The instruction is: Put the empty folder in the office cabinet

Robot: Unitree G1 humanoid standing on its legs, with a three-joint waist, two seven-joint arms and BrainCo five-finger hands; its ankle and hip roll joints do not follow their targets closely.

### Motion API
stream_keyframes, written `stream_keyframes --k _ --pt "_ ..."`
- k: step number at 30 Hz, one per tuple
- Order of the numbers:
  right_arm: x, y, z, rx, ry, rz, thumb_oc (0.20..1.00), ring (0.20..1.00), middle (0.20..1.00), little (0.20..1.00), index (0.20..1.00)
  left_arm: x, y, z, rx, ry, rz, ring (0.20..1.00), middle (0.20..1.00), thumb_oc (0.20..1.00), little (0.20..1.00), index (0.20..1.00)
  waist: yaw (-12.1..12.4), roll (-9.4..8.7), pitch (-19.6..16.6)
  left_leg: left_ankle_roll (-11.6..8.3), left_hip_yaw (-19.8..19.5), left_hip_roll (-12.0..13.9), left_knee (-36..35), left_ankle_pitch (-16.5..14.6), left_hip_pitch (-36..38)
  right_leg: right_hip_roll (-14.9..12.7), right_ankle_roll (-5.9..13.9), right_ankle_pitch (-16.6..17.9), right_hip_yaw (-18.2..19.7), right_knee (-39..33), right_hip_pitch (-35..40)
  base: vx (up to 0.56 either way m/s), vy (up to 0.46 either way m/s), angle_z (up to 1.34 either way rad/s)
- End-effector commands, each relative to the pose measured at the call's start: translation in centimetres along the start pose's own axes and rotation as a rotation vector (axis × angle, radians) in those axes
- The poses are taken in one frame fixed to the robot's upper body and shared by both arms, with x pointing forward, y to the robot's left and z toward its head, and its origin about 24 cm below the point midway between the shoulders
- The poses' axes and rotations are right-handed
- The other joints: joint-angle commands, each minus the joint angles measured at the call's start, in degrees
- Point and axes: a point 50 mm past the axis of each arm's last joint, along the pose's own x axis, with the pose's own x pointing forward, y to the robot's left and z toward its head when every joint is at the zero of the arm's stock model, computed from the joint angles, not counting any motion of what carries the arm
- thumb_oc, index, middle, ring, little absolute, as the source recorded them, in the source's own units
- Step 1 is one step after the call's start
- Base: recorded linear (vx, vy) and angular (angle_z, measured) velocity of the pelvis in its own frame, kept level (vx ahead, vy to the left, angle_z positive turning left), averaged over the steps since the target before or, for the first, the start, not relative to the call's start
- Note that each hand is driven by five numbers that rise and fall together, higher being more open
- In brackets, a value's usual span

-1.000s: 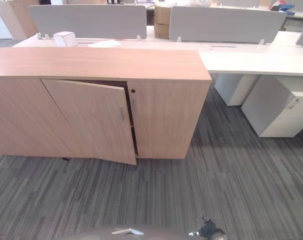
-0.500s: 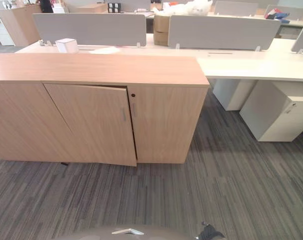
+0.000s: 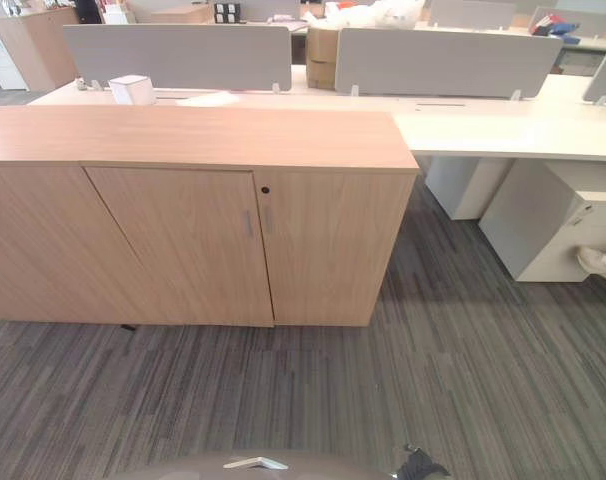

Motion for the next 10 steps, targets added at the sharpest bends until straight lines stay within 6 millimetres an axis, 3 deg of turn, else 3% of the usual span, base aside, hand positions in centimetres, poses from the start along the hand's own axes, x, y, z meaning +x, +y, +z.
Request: stream_keyframes --k 1,10 --pt "0.08 -1.31 0.84 -0.015 0.004 -0.027 1.000 1.000 1.000 1.000 1.000 0.15 0.51 1.42 0.031 -0.011 0.021 1.000 1.000 1.000 1.000 1.000 0.84 -0.60 1.04 -2.94 0.83 0.51 -0.01 -1.35 1.21 0.42 2.64 -0.99 0.31 0.82 0.40 0.00 0.000 0.00" --pt "0.05 -1.30 0.69 -0.014 0.007 -0.028 1.000 1.000 1.000 1.000 1.000 0.14 0.54 1.43 0.035 -0.014 0.024 1.000 1.000 1.000 1.000 1.000 0.84 -0.60 1.16 -2.99 0.83 0.62 -0.01 -1.50 1.30 0.43 2.63 -0.95 0.37 0.81 0.33 0.00 0.000 0.00"
